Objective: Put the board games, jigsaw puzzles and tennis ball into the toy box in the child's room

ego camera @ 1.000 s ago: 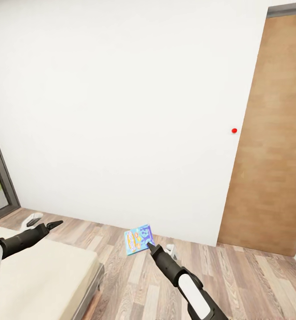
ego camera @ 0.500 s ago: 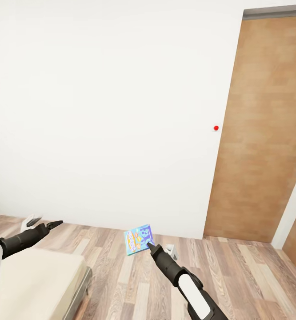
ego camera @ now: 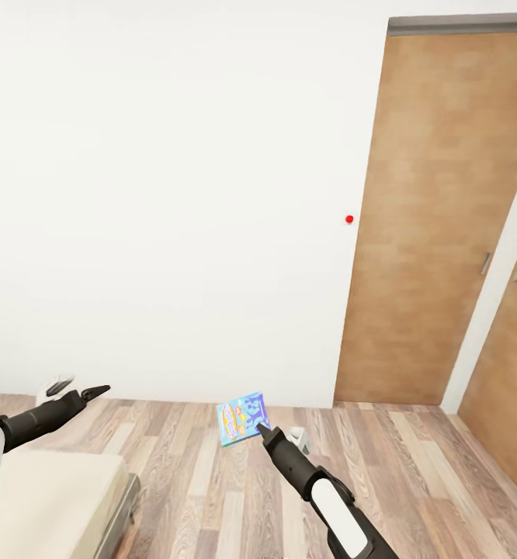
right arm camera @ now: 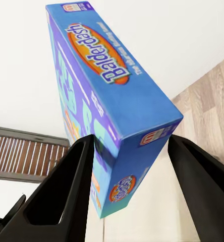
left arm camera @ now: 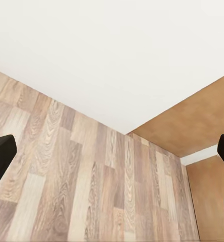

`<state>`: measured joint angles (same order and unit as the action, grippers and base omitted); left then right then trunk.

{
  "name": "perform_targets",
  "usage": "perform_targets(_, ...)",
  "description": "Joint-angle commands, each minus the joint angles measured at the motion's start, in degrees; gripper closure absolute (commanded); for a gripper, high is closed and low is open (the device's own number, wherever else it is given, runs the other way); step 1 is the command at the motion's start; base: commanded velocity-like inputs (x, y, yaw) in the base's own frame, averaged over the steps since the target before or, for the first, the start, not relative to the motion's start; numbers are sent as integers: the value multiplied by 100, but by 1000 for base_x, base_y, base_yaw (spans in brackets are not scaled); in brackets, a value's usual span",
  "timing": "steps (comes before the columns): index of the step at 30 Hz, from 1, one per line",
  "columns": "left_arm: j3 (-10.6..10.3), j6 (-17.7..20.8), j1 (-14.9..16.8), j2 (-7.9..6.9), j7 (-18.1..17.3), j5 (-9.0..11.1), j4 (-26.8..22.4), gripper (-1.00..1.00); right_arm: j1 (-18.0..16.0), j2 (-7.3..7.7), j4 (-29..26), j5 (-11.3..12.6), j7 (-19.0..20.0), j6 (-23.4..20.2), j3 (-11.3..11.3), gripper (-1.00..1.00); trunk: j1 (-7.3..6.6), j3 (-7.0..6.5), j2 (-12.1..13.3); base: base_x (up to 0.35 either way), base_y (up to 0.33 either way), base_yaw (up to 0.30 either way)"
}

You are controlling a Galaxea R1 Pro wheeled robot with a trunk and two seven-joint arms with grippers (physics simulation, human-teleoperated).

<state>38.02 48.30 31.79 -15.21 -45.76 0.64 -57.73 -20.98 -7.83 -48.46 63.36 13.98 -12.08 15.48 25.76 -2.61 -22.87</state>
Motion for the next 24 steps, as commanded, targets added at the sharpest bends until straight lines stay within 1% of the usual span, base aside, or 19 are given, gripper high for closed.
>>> perform_targets(1, 12, 45, 2, 0, -19, 7, -1, -100, -3, 0, 2, 54, 13, -22, -1, 100, 2, 8, -5, 0, 0, -209)
perform_targets(13, 12, 43, 2, 1, -14, 7, -1, -100, -3, 0, 3, 54, 8, -22, -1, 100, 2, 71, -5, 0, 20, -209)
perform_targets(18, 12, 42, 2, 2, -12, 7, -1, -100, -3, 0, 3, 54, 10, -22, 0, 100, 2, 97, -5, 0, 126, -209)
perform_targets(24, 12, 45, 2, 0, -14, 7, -1, -100, -8, 0, 3, 54, 10, -22, 2, 100, 2, 128, -5, 0, 196, -209)
